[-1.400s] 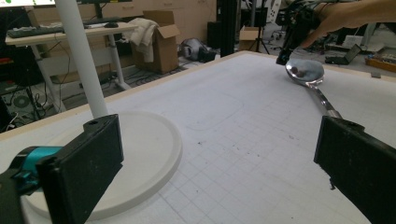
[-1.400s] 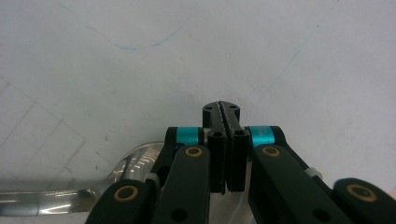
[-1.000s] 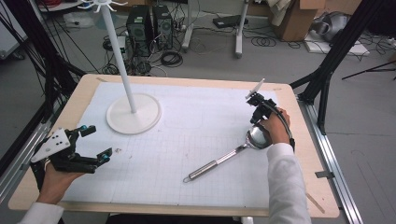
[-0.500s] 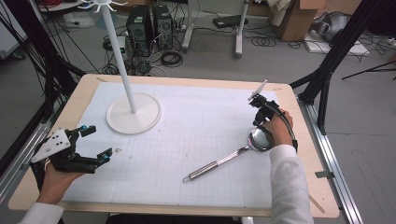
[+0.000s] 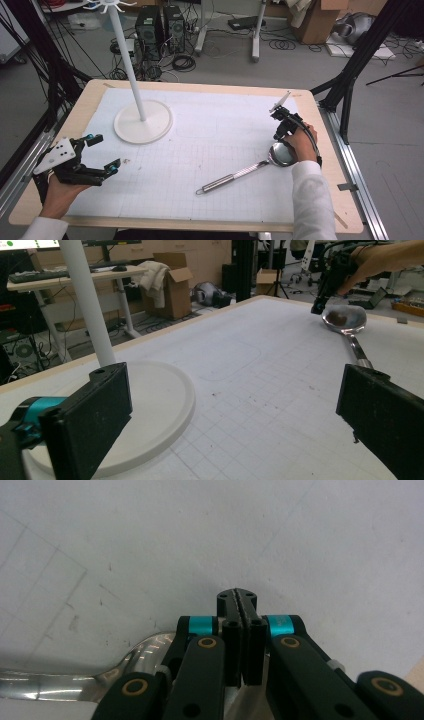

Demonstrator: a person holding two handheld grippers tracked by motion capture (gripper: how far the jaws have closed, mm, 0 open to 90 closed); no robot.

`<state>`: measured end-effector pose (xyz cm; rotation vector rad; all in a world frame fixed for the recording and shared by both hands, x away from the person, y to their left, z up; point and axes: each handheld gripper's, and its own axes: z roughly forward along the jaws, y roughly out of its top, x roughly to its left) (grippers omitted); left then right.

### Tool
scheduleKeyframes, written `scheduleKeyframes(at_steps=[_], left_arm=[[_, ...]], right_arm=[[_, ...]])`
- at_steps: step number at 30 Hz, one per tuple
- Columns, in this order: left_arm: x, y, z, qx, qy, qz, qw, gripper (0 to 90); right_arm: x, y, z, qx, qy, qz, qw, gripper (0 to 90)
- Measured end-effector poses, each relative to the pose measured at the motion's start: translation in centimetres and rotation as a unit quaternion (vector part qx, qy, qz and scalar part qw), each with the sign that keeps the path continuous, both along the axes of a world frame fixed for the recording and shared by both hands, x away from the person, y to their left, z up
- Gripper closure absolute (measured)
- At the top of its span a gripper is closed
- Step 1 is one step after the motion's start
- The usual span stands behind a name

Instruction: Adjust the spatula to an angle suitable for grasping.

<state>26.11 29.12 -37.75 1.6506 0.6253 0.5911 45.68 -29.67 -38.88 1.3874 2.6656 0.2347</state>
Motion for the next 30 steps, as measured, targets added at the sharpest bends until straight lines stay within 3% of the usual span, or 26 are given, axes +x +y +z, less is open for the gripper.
scheduleKeyframes(at_steps=[30], left_arm=[[-0.3, 0.2, 0.1, 0.001, -0.003, 0.003, 1.0000, 1.8]], right_arm=[[-2.8, -1.1, 0.5, 0.003, -0.001, -0.009, 1.0000, 90.0]])
